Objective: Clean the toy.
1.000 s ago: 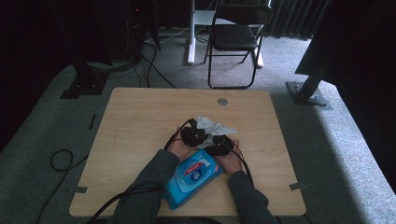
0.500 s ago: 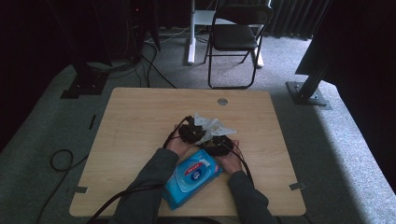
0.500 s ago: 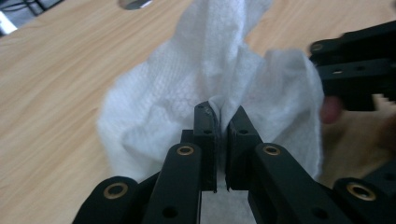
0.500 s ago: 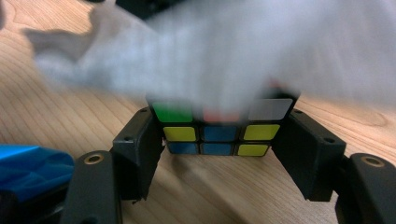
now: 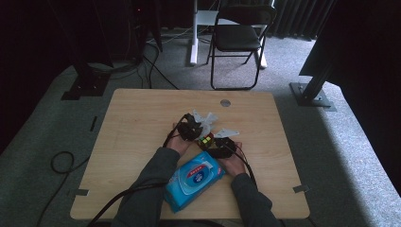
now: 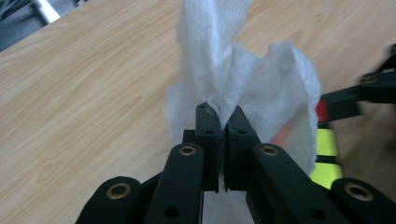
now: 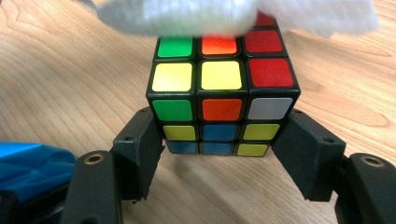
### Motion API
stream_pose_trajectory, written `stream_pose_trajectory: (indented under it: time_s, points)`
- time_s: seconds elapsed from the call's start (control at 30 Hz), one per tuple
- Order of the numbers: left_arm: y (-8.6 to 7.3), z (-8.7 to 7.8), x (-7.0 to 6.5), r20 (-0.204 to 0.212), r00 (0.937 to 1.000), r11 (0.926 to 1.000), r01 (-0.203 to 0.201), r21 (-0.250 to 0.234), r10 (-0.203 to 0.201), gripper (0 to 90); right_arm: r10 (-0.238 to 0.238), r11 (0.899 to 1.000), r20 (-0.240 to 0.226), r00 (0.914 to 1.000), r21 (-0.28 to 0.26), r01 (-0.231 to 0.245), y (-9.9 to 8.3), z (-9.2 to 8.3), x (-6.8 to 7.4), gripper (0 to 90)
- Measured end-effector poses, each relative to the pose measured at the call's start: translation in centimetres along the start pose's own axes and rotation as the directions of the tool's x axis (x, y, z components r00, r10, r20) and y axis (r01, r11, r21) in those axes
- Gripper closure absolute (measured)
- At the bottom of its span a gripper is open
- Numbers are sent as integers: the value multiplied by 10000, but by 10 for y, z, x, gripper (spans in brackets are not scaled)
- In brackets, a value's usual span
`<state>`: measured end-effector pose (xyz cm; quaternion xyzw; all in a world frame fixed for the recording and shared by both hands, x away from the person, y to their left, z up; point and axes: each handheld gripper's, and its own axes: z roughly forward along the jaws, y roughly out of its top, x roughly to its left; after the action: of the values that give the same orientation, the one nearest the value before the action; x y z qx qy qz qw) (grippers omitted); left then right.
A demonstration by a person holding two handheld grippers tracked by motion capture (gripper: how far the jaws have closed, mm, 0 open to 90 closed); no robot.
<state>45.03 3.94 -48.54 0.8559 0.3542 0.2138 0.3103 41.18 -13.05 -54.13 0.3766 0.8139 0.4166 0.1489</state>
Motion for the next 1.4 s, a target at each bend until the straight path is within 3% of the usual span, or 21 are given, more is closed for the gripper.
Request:
stream_pose_trajectory:
  time_s: [0.1,0.33,0.57,0.63,0.8,0.87,0.97,1.1,1.23,1.4]
  points:
    - [-2,4,2,-30,9997,9997,251,10,-251,867,4,10000,-34,10000,6,-4,0,0,0,339]
    - [1,2,-2,32,9997,9996,223,-196,-222,869,-19,10000,-71,10000,17,20,0,0,-1,340]
    - [5,-2,-9,194,9997,9993,-135,-337,142,869,-24,10000,-64,10000,14,24,0,0,0,339]
    - [6,-2,-16,282,9986,9983,-445,-383,456,868,-8,10000,-71,10000,8,8,0,0,0,339]
    - [9,-2,-35,929,9906,9941,-960,-504,1004,868,-10,10000,-69,10000,31,11,0,0,0,339]
    - [11,-3,-42,1398,9825,9918,-1166,-524,1229,867,9,10000,-63,10000,28,-8,0,0,0,339]
    - [12,-5,-47,1724,9741,9889,-1396,-515,1465,868,37,10000,-69,10000,42,-37,-1,0,0,339]
    - [13,-9,-43,1684,9773,9903,-1179,-742,1289,868,57,10000,-78,10000,49,-57,0,0,0,339]
    - [14,-18,-31,1246,9868,9912,-915,-960,1032,868,49,10000,-73,10000,26,-49,0,0,-1,337]
    - [10,-27,-13,717,9965,9936,-355,-1075,434,868,-9,10000,92,10000,-8,9,0,-1,-1,336]
